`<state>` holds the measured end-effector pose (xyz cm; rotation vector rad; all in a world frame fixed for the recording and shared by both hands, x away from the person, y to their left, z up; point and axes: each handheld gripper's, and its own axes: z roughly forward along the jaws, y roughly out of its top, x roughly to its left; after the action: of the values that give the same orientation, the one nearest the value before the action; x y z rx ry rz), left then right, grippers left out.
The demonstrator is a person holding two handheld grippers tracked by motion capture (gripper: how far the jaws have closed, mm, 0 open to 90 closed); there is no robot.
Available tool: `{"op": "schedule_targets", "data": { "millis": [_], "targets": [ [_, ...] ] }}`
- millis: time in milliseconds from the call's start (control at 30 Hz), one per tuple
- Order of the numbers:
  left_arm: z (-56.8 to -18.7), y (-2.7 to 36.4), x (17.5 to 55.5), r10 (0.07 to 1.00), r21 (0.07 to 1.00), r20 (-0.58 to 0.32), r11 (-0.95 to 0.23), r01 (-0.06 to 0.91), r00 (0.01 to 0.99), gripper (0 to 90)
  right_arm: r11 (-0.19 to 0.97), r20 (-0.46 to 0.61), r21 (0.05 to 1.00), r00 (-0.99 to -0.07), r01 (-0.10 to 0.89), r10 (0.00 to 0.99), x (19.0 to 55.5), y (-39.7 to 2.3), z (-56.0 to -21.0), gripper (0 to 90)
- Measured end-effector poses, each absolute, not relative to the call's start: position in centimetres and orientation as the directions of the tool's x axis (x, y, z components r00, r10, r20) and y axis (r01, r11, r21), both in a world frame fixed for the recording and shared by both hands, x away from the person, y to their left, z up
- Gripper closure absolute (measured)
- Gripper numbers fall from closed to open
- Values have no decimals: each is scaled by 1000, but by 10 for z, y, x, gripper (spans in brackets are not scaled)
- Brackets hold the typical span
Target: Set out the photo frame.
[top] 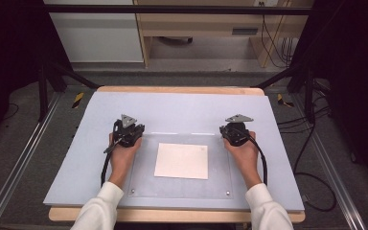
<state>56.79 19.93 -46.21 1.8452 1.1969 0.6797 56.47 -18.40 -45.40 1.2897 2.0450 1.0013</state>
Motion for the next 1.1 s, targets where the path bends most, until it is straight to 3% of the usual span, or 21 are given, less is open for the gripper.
{"op": "schedule_targets", "data": {
  "millis": [533,1100],
  "targets": [
    [-456,196,572,914,831,22,-243,501,406,844,283,-34,782,-416,556,909,569,-183,-452,856],
    [-440,195,590,892,719,12,-322,616,453,847,334,14,621,-437,709,900,593,-180,-433,854]
  ]
}}
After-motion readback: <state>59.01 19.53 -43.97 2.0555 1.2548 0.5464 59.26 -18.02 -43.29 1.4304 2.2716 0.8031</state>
